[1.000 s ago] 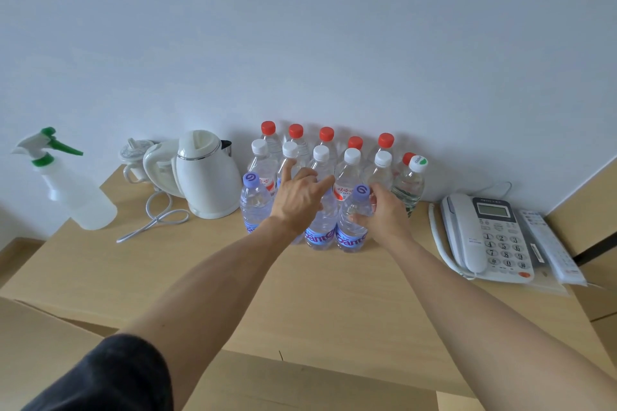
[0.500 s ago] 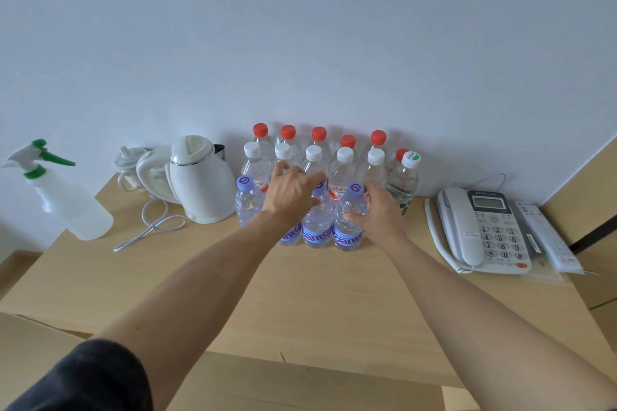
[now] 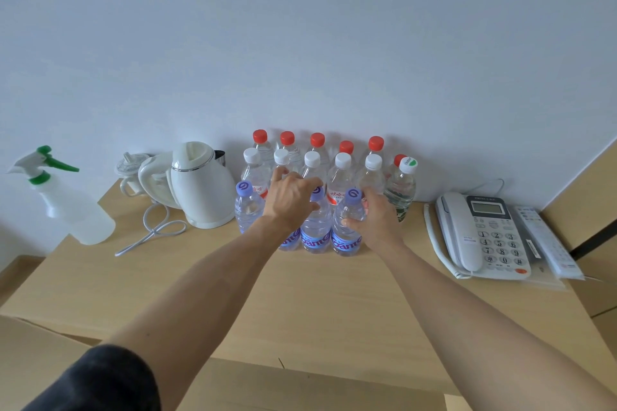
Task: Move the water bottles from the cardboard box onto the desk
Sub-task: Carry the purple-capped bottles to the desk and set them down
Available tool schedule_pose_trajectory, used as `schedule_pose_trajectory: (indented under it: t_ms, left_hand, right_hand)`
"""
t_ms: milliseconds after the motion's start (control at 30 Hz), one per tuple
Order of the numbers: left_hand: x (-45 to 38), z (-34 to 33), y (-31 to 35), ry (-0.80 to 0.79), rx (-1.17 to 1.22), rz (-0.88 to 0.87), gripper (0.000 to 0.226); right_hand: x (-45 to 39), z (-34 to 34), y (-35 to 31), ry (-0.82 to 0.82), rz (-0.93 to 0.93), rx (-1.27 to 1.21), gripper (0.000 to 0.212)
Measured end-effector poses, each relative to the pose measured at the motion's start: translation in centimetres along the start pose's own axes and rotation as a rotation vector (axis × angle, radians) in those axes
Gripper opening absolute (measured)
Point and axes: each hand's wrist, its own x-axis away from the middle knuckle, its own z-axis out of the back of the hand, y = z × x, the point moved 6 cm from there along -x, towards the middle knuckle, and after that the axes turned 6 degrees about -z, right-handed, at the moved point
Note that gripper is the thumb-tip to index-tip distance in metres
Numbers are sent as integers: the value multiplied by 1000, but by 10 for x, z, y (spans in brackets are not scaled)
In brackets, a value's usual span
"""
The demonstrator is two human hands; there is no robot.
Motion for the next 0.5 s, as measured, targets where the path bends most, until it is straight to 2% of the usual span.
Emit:
schedule_pose_trajectory:
  t_ms: [500]
  left_hand:
    - [8, -1, 3, -21, 71, 17, 53]
  right_hand:
    - [-5, 3, -2, -31, -6, 53, 48]
